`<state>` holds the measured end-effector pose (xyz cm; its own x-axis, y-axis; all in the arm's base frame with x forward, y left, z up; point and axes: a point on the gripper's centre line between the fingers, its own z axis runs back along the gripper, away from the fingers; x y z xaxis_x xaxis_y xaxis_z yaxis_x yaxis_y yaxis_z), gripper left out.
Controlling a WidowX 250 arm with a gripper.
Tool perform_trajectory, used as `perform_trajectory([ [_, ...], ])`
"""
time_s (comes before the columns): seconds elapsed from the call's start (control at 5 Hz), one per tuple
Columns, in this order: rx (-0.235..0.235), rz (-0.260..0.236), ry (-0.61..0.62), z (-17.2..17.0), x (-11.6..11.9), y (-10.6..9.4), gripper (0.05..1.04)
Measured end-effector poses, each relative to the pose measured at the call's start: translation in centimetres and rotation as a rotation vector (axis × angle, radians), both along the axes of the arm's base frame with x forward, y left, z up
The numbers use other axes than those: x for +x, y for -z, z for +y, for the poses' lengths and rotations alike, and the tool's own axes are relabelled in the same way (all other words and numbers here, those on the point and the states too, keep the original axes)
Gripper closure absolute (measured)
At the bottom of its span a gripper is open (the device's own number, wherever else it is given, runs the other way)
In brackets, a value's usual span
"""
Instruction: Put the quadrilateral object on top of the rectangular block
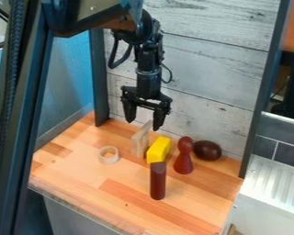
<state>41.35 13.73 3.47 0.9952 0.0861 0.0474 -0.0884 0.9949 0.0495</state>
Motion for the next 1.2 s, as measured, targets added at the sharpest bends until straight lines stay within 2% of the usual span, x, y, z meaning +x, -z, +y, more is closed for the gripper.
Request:
perform_trajectory([
  [0.2, -0.016, 0.047, 0.006, -0.2, -0.5, 2.0, 0.083],
  [0.6, -0.026, 0.062, 0.009, -0.2, -0.5, 3.7, 0.119],
  [1.0, -0.047, 0.043, 0.029, 0.3, -0.3, 3.7, 0.706],
  [1.2, -0.067, 0.027, 0.038, 0.7, -0.2, 3.7, 0.837],
])
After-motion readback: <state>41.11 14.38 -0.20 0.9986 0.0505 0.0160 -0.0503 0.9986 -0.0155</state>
